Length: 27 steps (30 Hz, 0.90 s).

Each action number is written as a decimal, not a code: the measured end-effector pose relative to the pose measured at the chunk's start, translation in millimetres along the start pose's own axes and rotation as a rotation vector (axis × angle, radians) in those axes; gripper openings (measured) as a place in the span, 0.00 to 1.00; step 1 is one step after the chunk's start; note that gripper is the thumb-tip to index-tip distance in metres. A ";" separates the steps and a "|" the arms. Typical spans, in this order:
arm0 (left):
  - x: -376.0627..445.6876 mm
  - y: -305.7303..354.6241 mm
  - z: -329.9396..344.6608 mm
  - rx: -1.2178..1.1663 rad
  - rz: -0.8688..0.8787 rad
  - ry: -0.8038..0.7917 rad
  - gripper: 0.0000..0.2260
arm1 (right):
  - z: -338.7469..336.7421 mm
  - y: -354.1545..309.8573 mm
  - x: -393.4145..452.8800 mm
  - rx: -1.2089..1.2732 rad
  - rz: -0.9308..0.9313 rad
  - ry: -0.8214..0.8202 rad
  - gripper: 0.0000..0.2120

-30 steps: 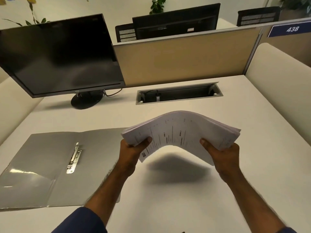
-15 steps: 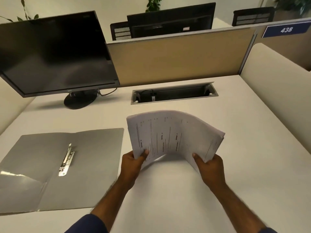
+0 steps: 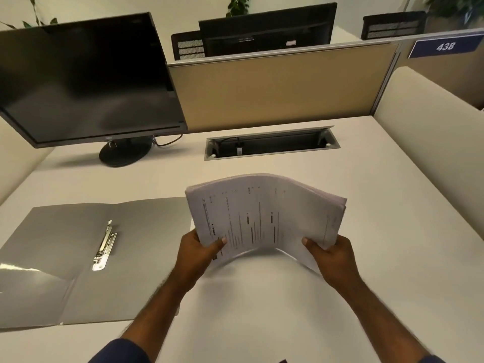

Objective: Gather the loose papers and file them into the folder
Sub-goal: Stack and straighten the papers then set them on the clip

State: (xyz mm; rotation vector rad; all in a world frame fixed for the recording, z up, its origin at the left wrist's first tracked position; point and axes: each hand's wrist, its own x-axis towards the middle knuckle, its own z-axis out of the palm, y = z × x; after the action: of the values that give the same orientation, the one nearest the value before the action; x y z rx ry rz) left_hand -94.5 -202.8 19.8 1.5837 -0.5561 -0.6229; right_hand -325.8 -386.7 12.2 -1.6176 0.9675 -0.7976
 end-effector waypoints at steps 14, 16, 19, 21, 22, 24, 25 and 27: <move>0.3 40.8 -23.2 -0.139 0.073 -0.211 0.19 | -36.2 -28.6 12.8 0.428 0.069 -0.170 0.18; 0.1 43.3 -22.2 -0.127 0.093 -0.204 0.20 | -38.8 -32.8 15.5 0.484 0.045 -0.177 0.18; -1.5 46.7 -15.6 -0.082 0.101 -0.202 0.19 | -37.4 -34.7 13.9 0.440 0.040 -0.172 0.19; -4.0 46.9 -9.7 -0.079 0.092 -0.187 0.16 | -33.8 -36.3 8.8 0.371 0.053 -0.115 0.19; -5.6 46.6 -6.0 -0.079 0.084 -0.166 0.14 | -31.0 -37.7 6.1 0.337 0.059 -0.074 0.16; -8.3 46.2 2.0 -0.067 0.085 -0.095 0.08 | -23.4 -42.4 2.0 0.276 0.036 0.014 0.08; -9.5 47.1 6.1 -0.067 0.098 -0.056 0.06 | -19.5 -45.2 0.4 0.244 -0.001 0.054 0.07; -11.0 52.0 12.5 -0.102 0.129 0.014 0.05 | -12.5 -52.3 -3.5 0.209 -0.098 0.117 0.06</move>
State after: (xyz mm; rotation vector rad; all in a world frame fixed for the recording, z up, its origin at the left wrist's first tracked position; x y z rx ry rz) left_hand -110.8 -209.7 71.4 1.4438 -0.6012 -0.5343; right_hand -328.0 -382.0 65.9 -1.4586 0.8606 -1.0351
